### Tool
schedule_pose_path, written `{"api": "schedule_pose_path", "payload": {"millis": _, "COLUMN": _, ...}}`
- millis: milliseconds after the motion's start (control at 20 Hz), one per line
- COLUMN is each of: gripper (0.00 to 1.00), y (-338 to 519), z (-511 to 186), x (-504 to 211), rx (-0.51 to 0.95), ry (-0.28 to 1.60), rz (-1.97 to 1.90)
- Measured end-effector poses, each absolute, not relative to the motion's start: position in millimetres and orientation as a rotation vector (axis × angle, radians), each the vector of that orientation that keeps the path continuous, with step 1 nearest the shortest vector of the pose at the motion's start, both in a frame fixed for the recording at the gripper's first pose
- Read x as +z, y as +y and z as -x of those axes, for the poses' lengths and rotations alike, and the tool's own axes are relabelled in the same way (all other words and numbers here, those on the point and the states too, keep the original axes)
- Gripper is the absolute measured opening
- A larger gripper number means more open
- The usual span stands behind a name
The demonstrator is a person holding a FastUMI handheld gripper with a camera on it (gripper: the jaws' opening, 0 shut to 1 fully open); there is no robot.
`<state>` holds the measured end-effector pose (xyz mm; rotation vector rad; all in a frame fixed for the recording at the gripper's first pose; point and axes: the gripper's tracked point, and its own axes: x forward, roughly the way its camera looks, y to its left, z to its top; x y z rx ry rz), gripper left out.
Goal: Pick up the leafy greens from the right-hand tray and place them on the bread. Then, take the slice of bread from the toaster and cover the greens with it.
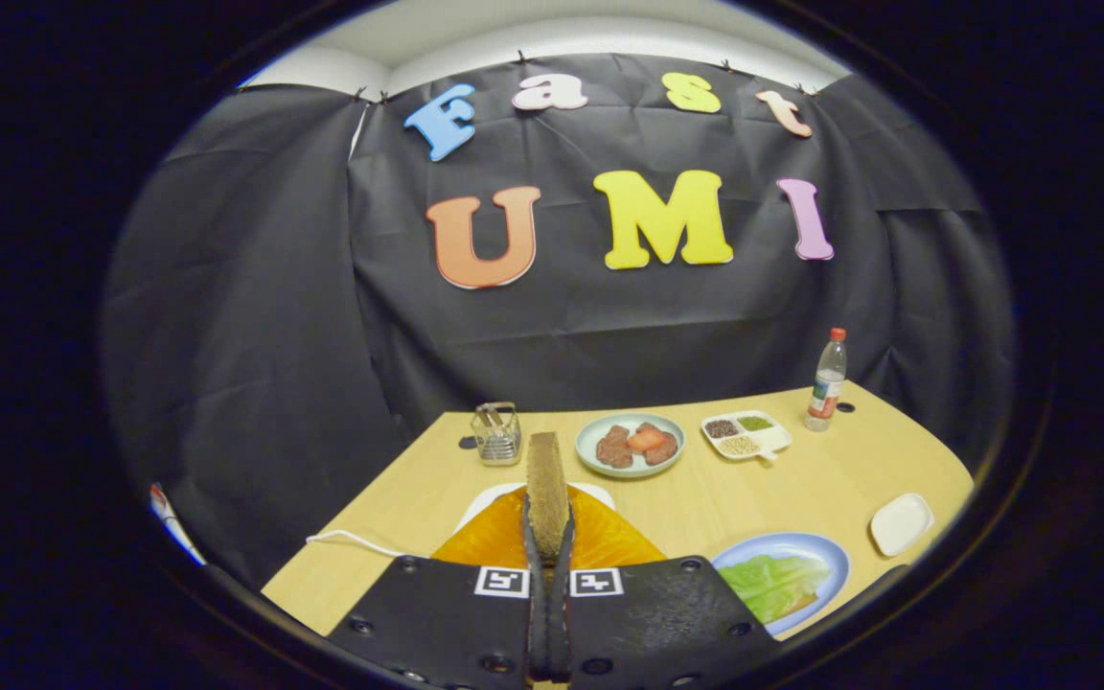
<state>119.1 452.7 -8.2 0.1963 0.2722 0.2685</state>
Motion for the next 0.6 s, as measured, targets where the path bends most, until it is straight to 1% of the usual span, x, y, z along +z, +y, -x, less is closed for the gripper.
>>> {"api": "schedule_pose_path", "payload": {"millis": 300, "gripper": 0.01, "y": 417, "z": -97, "x": 36, "rx": 0.291, "ry": 0.167, "rz": -0.253}}
{"api": "schedule_pose_path", "payload": {"millis": 500, "gripper": 0.01, "y": 377, "z": -88, "x": 37, "rx": 0.272, "ry": 0.150, "rz": -0.275}}
{"api": "schedule_pose_path", "payload": {"millis": 600, "gripper": 0.01, "y": 354, "z": -87, "x": 26, "rx": 0.250, "ry": 0.148, "rz": -0.269}}
